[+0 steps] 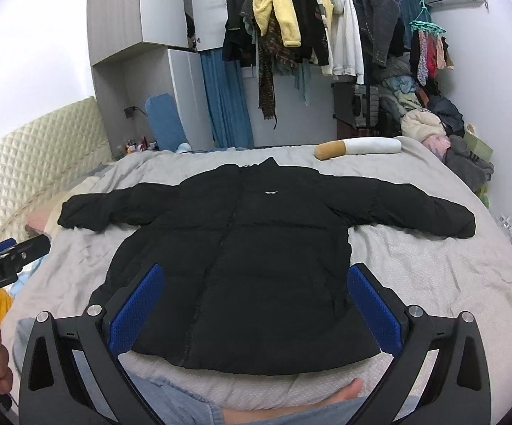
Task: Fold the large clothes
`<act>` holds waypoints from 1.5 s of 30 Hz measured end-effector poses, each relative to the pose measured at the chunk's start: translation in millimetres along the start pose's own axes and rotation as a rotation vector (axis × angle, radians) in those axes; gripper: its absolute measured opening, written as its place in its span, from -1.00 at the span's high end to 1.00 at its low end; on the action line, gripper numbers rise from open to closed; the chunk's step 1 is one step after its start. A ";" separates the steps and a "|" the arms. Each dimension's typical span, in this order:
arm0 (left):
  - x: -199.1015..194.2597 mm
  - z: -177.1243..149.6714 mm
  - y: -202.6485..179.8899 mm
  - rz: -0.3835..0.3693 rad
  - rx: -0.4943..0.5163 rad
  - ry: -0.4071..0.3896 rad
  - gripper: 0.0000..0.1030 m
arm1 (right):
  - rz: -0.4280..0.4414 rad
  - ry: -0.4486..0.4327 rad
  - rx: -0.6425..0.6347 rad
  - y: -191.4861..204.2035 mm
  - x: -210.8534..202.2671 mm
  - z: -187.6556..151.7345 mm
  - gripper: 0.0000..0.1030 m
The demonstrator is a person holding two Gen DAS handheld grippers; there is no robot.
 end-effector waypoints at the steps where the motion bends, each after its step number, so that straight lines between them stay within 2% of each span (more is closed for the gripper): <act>1: 1.7 -0.7 0.3 0.000 -0.003 0.003 -1.00 | 0.000 0.000 -0.002 0.6 0.3 -0.5 -1.00; 45: 9.5 -5.4 -1.8 -0.012 -0.005 0.029 -1.00 | -0.001 -0.002 0.004 -5.1 3.7 0.9 -1.00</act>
Point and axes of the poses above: each gripper's, at about its wrist camera, not at the fingertips, and x roughly the way its jaws point, y to its left, z to its top, the point moved 7 cm from there along x, roughly the way its jaws point, and after that the axes turned 7 degrees about -y, right-handed, at the moved point
